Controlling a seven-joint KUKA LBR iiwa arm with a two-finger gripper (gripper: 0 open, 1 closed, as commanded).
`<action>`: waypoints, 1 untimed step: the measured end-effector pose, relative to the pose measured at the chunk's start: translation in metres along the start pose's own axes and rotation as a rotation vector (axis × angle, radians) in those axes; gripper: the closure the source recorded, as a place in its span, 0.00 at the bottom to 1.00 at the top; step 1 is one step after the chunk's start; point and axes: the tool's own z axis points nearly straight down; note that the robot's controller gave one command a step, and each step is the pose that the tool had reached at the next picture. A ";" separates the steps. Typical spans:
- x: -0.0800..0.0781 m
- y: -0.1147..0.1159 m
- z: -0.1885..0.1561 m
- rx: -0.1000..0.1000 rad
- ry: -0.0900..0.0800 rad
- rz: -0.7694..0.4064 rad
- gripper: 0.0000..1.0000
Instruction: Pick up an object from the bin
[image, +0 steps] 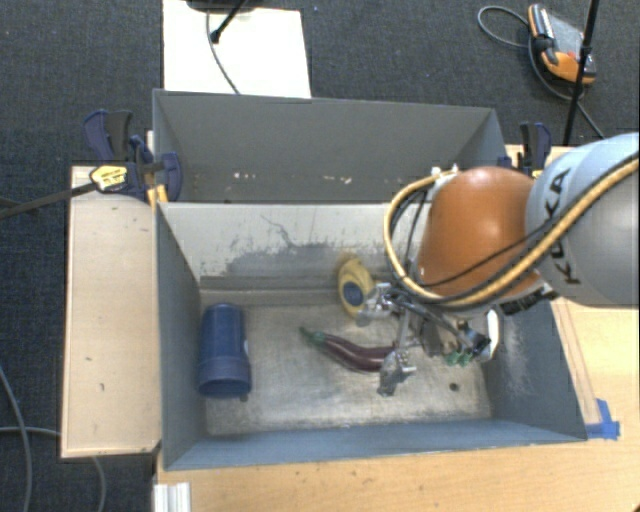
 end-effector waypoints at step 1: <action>-0.001 -0.020 0.101 0.000 0.006 0.104 1.00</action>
Offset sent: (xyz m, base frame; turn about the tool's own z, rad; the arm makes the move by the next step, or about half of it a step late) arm 0.0000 0.0000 0.0000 0.0000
